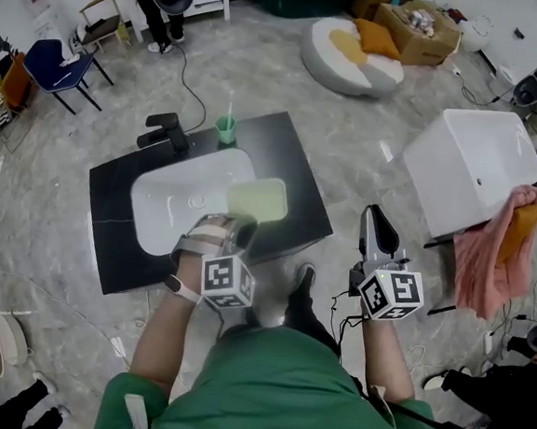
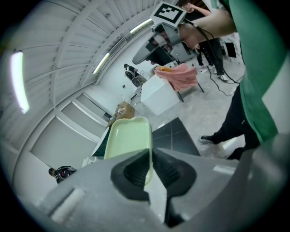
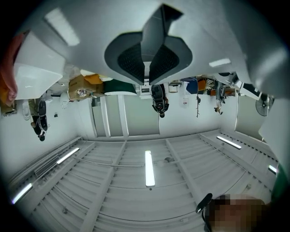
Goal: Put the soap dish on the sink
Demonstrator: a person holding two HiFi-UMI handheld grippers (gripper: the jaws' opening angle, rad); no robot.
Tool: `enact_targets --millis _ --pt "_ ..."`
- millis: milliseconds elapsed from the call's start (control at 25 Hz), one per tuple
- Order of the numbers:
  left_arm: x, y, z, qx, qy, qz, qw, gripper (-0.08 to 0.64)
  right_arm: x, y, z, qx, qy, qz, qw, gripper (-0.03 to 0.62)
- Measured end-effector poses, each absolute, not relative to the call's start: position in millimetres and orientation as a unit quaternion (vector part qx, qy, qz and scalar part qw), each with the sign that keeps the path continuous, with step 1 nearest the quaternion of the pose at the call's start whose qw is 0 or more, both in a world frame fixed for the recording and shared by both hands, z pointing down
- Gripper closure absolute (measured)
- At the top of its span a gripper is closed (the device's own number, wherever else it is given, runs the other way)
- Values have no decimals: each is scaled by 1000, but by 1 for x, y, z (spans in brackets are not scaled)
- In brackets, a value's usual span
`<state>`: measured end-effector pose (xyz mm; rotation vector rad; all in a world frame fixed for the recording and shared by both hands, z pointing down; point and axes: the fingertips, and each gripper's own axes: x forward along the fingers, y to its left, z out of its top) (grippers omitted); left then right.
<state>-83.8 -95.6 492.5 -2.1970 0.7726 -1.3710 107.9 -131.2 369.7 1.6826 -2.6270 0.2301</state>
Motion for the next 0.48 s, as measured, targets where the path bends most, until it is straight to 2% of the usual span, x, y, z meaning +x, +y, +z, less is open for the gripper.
enact_targets --millis 480 --pt "-37 -210 516 -769 330 -522 163 540 145 -282 390 461 -882 91 -7 560"
